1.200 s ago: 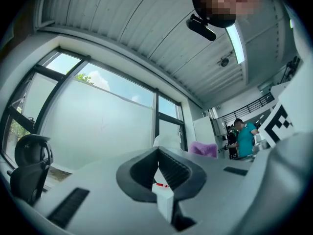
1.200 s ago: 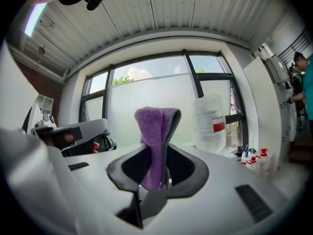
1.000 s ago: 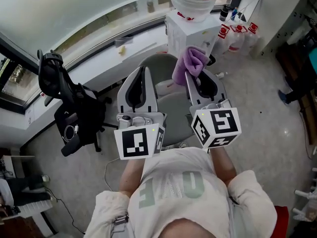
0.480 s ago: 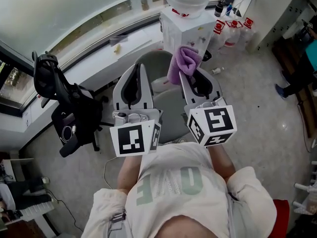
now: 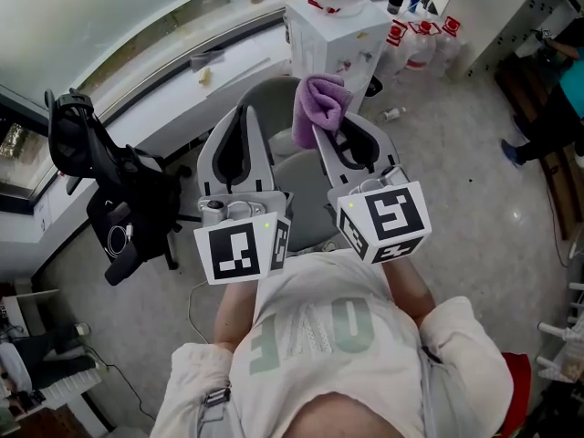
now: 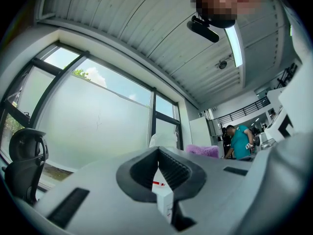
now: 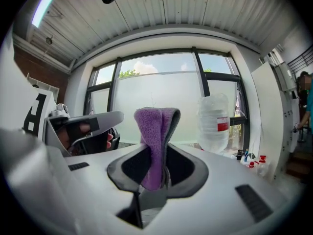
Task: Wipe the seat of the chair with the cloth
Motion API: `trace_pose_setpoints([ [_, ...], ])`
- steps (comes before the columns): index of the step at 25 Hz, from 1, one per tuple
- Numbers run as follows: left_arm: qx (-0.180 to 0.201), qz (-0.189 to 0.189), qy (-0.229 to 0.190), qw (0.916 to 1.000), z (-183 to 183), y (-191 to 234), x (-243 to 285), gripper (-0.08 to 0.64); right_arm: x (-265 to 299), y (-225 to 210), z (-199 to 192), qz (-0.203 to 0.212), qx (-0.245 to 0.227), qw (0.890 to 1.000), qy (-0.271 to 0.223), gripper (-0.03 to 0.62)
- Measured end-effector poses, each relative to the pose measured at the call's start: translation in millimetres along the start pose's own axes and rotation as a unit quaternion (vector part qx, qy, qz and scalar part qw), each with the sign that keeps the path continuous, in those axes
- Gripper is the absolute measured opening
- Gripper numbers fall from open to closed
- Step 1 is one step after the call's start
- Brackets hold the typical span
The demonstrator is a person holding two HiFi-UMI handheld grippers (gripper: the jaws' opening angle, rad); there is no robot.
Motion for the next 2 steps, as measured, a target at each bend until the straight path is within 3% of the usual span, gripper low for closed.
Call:
trace_pose_setpoints([
  [2, 0.003, -0.001, 0.000, 1.0000, -0.9, -0.1, -0.7, 0.012, 0.1, 2.6, 0.1, 0.002, -0.006, 1.000, -0.002, 0.091],
])
Point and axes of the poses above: the fingertips, and each gripper's own axes: x forward along the fingers, y to its left, z out of its top, the point moved 8 cm from there along -x, backward along the fingers, and after that the axes turned 12 degrees about -y, right-handed, at the moved point
